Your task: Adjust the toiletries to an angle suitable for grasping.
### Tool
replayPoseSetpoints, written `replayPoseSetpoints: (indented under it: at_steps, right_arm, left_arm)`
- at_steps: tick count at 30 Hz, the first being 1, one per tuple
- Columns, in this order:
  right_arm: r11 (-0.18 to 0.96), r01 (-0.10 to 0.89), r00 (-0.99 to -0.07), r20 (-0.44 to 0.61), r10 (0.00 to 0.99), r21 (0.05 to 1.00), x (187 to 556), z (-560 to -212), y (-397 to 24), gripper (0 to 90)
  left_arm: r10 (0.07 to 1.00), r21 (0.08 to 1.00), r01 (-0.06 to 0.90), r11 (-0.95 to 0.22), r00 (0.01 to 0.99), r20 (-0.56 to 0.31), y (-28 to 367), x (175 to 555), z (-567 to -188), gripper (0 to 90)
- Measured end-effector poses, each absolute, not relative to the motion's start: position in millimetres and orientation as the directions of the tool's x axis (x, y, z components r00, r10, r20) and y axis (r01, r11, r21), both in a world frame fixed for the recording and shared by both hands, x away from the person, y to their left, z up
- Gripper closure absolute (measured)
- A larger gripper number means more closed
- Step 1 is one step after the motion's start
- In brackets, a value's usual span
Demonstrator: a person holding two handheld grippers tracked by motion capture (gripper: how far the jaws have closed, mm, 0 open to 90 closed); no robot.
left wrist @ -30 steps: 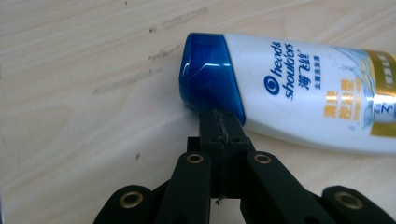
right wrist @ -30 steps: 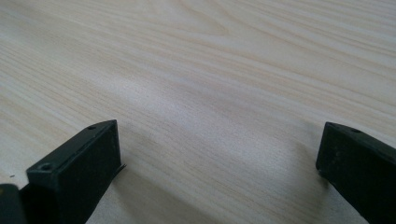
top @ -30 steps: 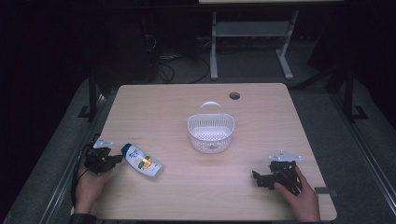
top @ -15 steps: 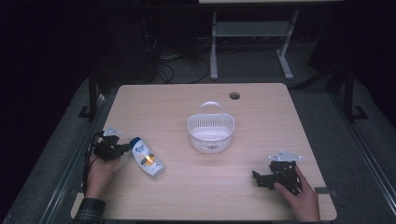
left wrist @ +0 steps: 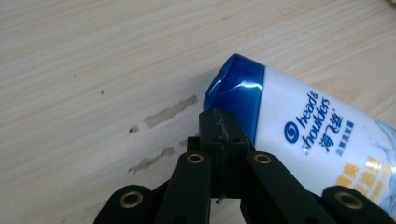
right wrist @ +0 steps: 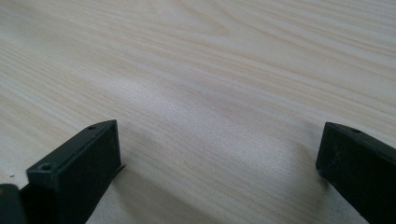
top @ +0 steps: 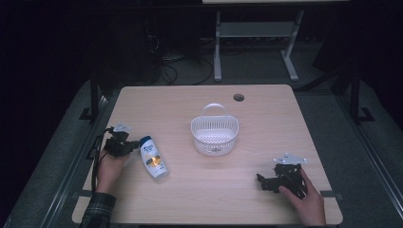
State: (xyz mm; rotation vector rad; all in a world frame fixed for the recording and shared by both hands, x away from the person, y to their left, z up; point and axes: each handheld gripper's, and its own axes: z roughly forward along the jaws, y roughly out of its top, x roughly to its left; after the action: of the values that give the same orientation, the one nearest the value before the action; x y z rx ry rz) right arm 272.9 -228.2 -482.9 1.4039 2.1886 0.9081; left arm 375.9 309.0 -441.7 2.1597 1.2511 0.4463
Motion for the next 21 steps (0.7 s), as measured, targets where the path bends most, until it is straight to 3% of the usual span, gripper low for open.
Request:
replayPoseSetpoints:
  at_steps: [21]
  right_arm:
    - [0.29, 0.655, -0.425, 0.024, 0.905, 0.697, 272.9, -483.0, -228.2, 0.0]
  left_arm:
    - [0.837, 0.645, 0.652, -0.399, 0.546, -0.033, 269.3, 402.2, -447.7, 90.0]
